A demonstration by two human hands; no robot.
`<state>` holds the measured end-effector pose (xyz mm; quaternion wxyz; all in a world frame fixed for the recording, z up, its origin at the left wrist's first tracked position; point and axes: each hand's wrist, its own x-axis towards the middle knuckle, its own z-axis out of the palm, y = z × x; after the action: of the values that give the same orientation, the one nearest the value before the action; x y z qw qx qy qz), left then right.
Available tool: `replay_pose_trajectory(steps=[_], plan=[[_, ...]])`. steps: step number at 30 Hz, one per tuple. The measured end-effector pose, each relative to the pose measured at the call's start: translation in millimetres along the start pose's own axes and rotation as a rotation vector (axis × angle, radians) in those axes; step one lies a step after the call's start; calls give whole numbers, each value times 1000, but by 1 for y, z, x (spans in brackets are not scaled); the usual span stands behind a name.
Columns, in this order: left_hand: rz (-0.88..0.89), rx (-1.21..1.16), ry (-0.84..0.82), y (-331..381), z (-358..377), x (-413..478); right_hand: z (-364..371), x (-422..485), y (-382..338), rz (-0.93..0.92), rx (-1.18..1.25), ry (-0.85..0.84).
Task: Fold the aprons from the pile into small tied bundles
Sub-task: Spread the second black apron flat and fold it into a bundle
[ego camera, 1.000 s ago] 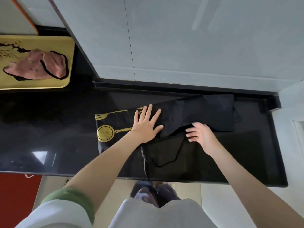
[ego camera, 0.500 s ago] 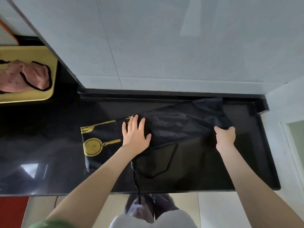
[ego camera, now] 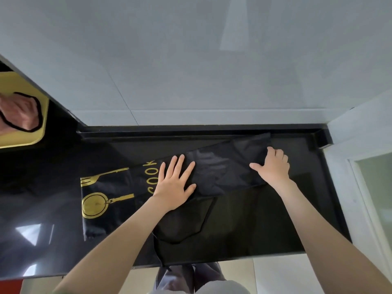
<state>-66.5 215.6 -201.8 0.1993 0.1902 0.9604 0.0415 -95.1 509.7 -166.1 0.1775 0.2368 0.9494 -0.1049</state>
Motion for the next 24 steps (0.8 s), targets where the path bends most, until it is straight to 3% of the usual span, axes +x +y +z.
replay_pose_trajectory(steps=[4, 11, 16, 20, 22, 24], plan=[[51, -24, -51, -11, -12, -15, 5, -30, 16, 99, 293, -181], [153, -18, 78, 22, -13, -3, 12, -36, 36, 406, 790, -161], [201, 10, 67, 50, 3, 9, 4, -38, 43, 232, 699, -26], [171, 2, 83, 53, 12, 10, 3, -42, 45, 121, 229, 268], [154, 8, 83, 55, 16, 10, 6, -51, 35, -42, 122, 358], [136, 12, 102, 57, 16, 10, 17, -63, 20, -301, 109, 313]])
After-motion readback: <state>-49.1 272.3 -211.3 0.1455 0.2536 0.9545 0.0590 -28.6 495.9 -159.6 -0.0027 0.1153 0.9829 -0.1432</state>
